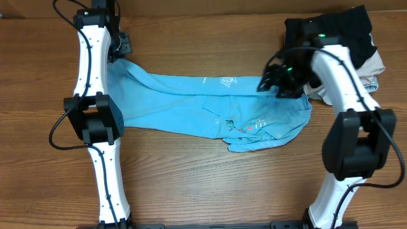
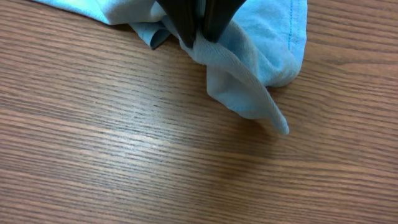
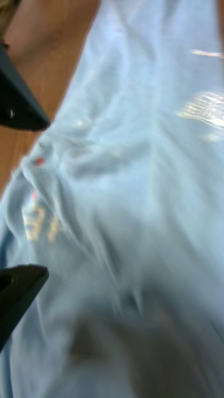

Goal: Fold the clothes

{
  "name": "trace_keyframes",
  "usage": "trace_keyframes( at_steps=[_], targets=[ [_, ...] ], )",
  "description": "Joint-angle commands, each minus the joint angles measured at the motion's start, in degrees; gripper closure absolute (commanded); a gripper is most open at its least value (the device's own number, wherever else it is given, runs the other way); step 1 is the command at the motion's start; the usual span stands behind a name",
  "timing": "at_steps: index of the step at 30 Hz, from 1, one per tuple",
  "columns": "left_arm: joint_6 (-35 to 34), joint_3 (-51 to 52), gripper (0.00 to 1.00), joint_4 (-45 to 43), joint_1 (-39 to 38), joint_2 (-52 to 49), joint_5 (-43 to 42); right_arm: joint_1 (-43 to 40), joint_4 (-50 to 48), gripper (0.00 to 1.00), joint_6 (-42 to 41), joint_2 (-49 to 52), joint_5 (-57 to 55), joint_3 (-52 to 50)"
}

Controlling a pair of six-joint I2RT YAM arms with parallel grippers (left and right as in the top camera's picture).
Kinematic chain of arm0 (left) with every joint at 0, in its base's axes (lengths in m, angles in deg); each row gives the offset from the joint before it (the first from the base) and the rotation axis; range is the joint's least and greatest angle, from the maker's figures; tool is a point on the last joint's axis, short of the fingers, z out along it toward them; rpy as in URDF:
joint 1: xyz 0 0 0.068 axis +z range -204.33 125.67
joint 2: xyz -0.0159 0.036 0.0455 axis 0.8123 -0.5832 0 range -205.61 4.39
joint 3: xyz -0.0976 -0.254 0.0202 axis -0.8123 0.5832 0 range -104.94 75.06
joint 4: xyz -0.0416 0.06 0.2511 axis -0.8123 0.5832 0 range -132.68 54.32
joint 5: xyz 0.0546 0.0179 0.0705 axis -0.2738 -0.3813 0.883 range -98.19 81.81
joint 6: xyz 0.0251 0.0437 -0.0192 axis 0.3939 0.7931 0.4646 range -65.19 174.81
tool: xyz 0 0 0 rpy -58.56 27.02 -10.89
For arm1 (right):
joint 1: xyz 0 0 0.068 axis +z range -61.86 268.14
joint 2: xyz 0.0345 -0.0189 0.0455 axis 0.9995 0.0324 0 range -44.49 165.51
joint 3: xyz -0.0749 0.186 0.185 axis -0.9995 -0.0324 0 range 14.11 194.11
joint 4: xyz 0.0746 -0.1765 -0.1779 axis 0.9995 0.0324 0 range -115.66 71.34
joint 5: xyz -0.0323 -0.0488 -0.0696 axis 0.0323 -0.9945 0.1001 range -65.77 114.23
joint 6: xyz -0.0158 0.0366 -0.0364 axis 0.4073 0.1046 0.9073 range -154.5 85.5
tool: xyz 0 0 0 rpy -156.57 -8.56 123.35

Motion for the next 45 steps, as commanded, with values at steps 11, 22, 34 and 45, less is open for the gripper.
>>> trace_keyframes(
  at_steps=[11,22,34,45],
  targets=[
    [0.7,0.1,0.90,0.0,0.1,-0.8,0.2,12.7,-4.1,0.25,-14.3,-2.2,-9.1,-11.0],
    [0.7,0.1,0.84,0.9,0.0,-0.8,0.1,13.1,-9.0,0.36,-14.8,-2.2,-8.6,-16.6],
    [0.7,0.1,0.84,1.0,0.0,-0.8,0.1,13.1,-11.9,0.72,-14.8,-2.2,-8.5,-16.6],
    [0.8,0.1,0.86,2.2,0.1,-0.8,0.2,11.7,-11.8,0.96,-14.8,-2.3,-8.2,-15.3]
  ],
)
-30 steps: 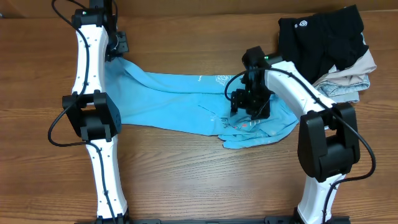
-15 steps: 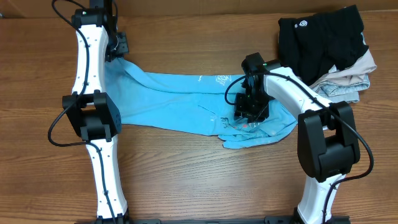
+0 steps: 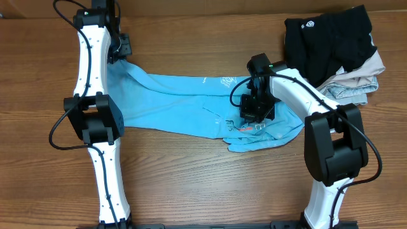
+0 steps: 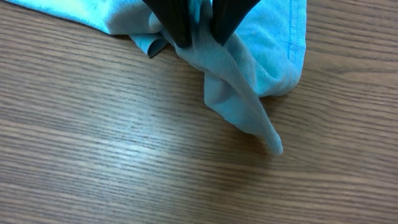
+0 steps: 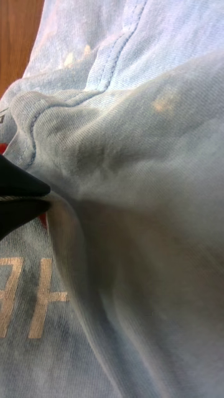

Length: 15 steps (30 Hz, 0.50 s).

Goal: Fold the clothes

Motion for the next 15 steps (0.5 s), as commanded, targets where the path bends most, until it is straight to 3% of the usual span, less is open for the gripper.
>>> trace_keyframes(
  at_steps=[1,3,9,15],
  targets=[
    [1.2,0.1,0.88,0.9,0.1,-0.8,0.2,-1.5,0.2,0.96,-0.1,-2.2,0.4,1.9],
    [2.2,0.1,0.96,1.4,0.1,-0.8,0.2,-2.6,0.8,0.96,0.0,-2.4,0.9,3.7],
    [3.3,-3.1,0.96,5.3,0.8,1.4,1.9,-6.0,6.0,0.96,3.5,-4.4,1.3,14.4],
    [3.3,-10.7,0.96,9.0,3.0,8.7,2.1,-9.4,15.9,0.96,6.7,-5.6,0.8,32.5]
  ],
)
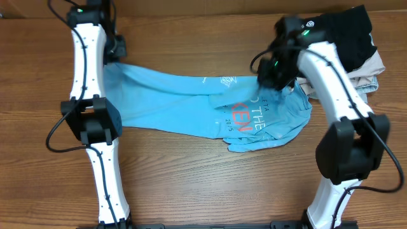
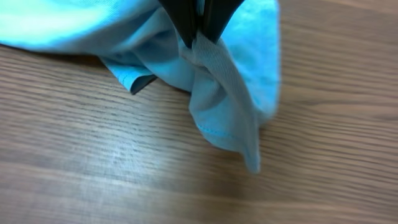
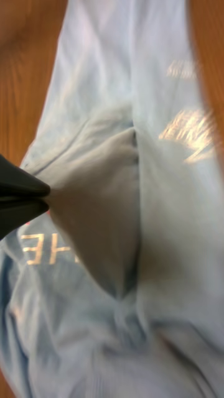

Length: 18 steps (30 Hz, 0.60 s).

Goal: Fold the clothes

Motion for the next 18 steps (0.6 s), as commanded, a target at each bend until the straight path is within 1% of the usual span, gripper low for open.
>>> trace_keyframes(
  at_steps=[1,5,7,8,9,10,14,17,18],
  targets=[
    [0.9,-6.7,0.96,1.2,2.0,9.7,1.1,-1.9,4.0,0.96,2.6,-4.3,-0.6,11.4],
    [0.9,-9.4,0.96,1.3,3.2,16.8,1.7,-4.4,10.7,0.96,3.9,-4.3,-0.7,24.4],
    [0.9,-9.5,0.96,1.1,3.6,20.0,2.1,-5.5,13.2,0.96,4.5,-4.3,-0.7,29.3],
    [1.2,-9.5,0.95,1.0,3.8,21.5,2.3,-6.0,14.5,0.96,5.0,-4.3,-0.7,31.9],
    [1.4,-9.5,0.92,1.0,4.0,22.9,2.6,-6.6,15.8,0.96,5.1,-4.3,-0.7,34.5],
    [1.5,-9.5,0.89,0.9,4.1,24.0,3.3,-7.1,16.7,0.96,5.1,-4.3,-0.7,36.2],
    [1.7,-9.5,0.85,1.0,4.2,26.9,6.8,-9.2,19.7,0.96,5.2,-4.3,-0.7,42.5],
    [1.7,-9.5,0.86,1.3,4.2,27.2,7.7,-10.1,19.7,0.96,5.1,-5.7,-0.7,43.2],
    [1.8,-9.5,0.91,1.7,4.2,27.2,7.7,-10.3,19.7,0.96,5.1,-6.1,-0.7,43.2]
  ],
)
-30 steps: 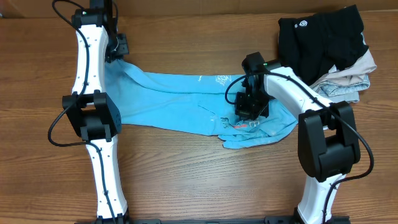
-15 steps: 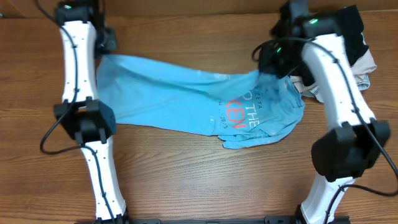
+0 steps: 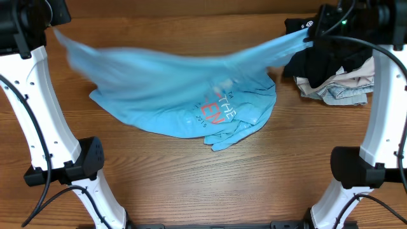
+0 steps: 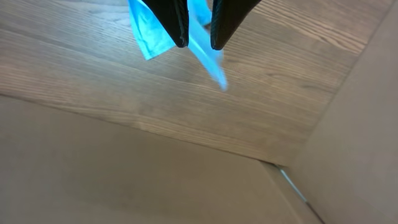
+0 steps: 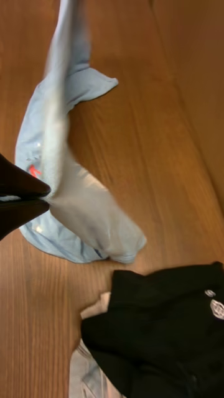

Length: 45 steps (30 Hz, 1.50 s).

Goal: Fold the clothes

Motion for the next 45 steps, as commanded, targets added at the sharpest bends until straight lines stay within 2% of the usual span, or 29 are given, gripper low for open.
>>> trace_keyframes(
  at_steps=[1,6,11,13,16,17,19,20,22,28,38,45],
  targets=[
    [1.3,0.5,0.96,1.4,0.4,-1.8,2.4,-0.9,-0.1,0.96,0.7,-2.8,-0.4,1.6],
    [1.2,0.8,0.96,3.1,0.4,-1.9,1.6,-0.9,-0.1,0.96,0.7,-3.3,-0.4,1.5],
    [1.3,3.9,0.95,4.3,0.4,-2.2,-6.4,-0.9,-0.1,0.96,0.7,-3.3,-0.4,-0.3],
    [4.5,7.4,0.81,3.2,0.2,-2.2,-12.5,-0.9,-0.1,0.96,0.7,-3.3,-0.4,-0.9],
    [8.3,13.1,0.50,0.2,-0.3,-2.9,-17.7,-0.9,-0.1,0.96,0.7,-3.3,-0.5,-0.9],
    [8.3,15.5,0.36,-1.2,-0.7,-3.4,-18.3,-0.9,-0.1,0.96,0.7,-3.3,-0.5,-0.9],
    [7.9,18.5,0.19,-2.9,-1.1,-4.5,-18.9,-0.9,-0.1,0.96,1.0,-3.3,-0.5,-0.9],
    [7.1,20.3,0.12,-3.8,-1.4,-5.0,-19.1,-0.9,-0.1,0.96,0.9,-3.3,-0.8,-0.9],
    [6.0,23.2,0.06,-5.7,-1.9,-6.0,-19.3,-0.9,-0.1,0.96,0.9,-3.3,-1.6,-0.9],
    [5.5,30.8,0.03,-13.6,-5.2,-12.5,-19.7,-0.9,-0.1,0.96,0.9,-3.3,-1.6,-0.9],
    [5.2,31.2,0.07,-15.7,-6.7,-24.7,-19.9,-0.9,-0.1,0.96,0.9,-3.3,-1.6,-0.9],
    [5.2,31.2,0.12,-15.8,-6.6,-26.5,-18.8,-0.9,-0.1,0.96,0.9,-3.3,-1.6,-0.9]
  ],
)
